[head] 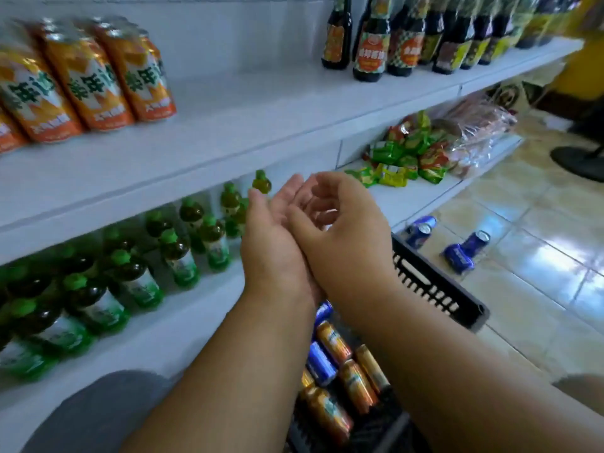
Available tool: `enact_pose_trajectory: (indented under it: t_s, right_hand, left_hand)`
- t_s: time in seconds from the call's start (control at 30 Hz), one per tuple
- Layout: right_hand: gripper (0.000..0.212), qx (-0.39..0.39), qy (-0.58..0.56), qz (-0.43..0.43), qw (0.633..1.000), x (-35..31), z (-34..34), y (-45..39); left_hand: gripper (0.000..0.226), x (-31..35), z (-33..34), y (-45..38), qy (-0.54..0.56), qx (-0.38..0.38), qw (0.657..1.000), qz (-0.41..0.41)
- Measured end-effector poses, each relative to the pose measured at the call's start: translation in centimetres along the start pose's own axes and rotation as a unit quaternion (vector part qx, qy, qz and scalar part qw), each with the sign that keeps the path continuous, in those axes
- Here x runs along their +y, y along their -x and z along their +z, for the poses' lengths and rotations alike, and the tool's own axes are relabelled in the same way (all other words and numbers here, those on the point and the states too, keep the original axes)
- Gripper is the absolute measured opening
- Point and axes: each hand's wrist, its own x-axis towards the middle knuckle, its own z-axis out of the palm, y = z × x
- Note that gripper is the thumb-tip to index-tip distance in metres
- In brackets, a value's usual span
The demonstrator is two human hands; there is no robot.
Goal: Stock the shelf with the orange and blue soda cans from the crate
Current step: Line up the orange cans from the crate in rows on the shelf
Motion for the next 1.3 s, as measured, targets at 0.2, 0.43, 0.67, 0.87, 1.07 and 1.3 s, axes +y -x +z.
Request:
enact_pose_trajectory:
  t_s: [0.2, 0.43, 0.67, 0.87, 1.07, 1.3]
  right_hand:
    - [0.047, -0.020, 0.044, 0.122, 0.991, 10.8, -1.8, 2.8]
    - [0.035, -0.043, 0.059, 0.277, 0.958, 23.0, -0.4, 5.0]
    - [0.045, -0.162, 0.178, 0.323, 0.915, 33.6, 3.7, 3.9]
    - [0.049, -0.314, 0.247, 0.299, 0.867, 40.1, 9.0, 4.1]
    - [0.057, -0.415, 0.257, 0.332, 0.807, 44.3, 13.8, 5.2]
    - [0.065, -0.426, 0.241, 0.344, 0.801, 44.7, 13.8, 3.8]
  left_hand:
    - [0.051, -9.7, -4.1, -1.9, -0.098, 0.085, 0.984, -0.123]
    - [0.047, -16.3, -10.9, -6.7, -0.251, 0.149, 0.936, -0.195]
    - [0.050, -20.5, -17.0, -10.8, -0.289, 0.201, 0.902, -0.249]
    - [0.048, -22.3, -21.4, -13.5, -0.301, 0.257, 0.879, -0.266]
    - [0.051, -23.4, -25.0, -15.6, -0.312, 0.283, 0.859, -0.292]
    - [0.048, -23.9, -25.7, -17.3, -0.320, 0.301, 0.854, -0.279]
